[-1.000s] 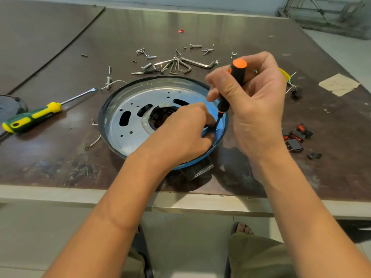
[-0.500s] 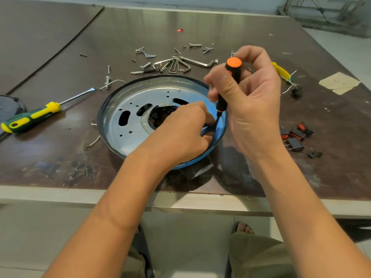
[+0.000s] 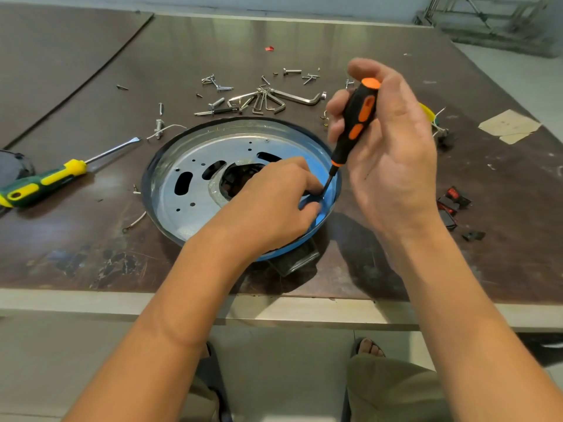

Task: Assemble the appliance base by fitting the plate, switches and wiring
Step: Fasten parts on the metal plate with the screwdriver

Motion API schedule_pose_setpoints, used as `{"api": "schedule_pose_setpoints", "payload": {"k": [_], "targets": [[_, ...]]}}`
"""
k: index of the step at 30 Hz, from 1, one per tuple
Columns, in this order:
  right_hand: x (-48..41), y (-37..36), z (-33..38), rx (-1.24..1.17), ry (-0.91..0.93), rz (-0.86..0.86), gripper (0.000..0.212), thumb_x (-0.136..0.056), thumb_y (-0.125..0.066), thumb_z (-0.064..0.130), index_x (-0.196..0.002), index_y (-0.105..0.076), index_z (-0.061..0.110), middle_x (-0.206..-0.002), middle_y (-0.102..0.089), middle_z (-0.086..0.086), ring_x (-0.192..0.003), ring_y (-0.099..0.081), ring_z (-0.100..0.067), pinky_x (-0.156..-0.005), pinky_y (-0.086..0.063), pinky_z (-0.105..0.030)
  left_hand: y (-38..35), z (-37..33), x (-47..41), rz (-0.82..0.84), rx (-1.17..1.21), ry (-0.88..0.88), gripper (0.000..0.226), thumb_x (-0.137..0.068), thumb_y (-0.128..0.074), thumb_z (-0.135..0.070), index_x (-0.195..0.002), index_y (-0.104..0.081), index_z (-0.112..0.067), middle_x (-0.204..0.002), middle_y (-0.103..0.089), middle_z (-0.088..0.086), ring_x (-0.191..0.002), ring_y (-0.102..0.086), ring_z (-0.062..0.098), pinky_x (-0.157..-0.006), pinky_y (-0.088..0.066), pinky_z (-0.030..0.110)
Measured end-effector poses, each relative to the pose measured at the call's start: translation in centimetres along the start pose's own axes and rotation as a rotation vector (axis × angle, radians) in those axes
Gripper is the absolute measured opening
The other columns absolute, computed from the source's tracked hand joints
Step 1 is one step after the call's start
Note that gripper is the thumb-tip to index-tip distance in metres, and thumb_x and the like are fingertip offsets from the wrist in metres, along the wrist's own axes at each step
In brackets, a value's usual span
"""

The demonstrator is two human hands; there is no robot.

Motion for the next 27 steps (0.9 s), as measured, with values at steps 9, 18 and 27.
{"api": "schedule_pose_setpoints", "payload": {"k": [9,18,27], "targets": [[-0.1,0.4,0.2,0.109,0.046,-0.006,0.010,-0.099,-0.055,0.008,-0.105,-0.047,0.008,-0.083,-0.062,-0.006,-0.073,-0.057,-0.018,-0.071,-0.047,-0.032,0.0,0.0,0.0,0.014,-0.006,0.004,0.029,-0.094,-0.062,-0.031,-0.121,-0.070,-0.025,-0.111,-0.058,-0.005,-0.098,-0.055,0.015,-0.086,-0.049,0.037],[0.2,-0.7,-0.2,0.151,0.067,-0.025,0.020,-0.090,-0.066,-0.001,-0.100,-0.052,0.008,-0.090,-0.063,-0.016,-0.086,-0.062,-0.031,-0.082,-0.053,-0.043,0.2,-0.2,0.0,0.016,-0.002,0.010,0.028,-0.095,-0.062,-0.029,-0.120,-0.070,-0.020,-0.112,-0.058,-0.003,-0.096,-0.056,0.018,-0.087,-0.049,0.039],[0.2,-0.9,0.0,0.150,0.028,0.074,0.016,-0.101,-0.051,0.007,-0.116,-0.057,0.002,-0.098,-0.065,-0.010,-0.093,-0.061,-0.023,-0.085,-0.052,-0.038,0.2,-0.3,0.0,0.014,-0.002,0.014,0.028,-0.095,-0.062,-0.028,-0.120,-0.071,-0.019,-0.112,-0.059,-0.003,-0.095,-0.057,0.017,-0.086,-0.051,0.038]]}}
Point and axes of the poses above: each hand's wrist, its own x-axis away from the middle knuckle, its own y-axis out of the back of the hand, z = x × y, the point moved 6 cm from there along -x, towards the middle knuckle
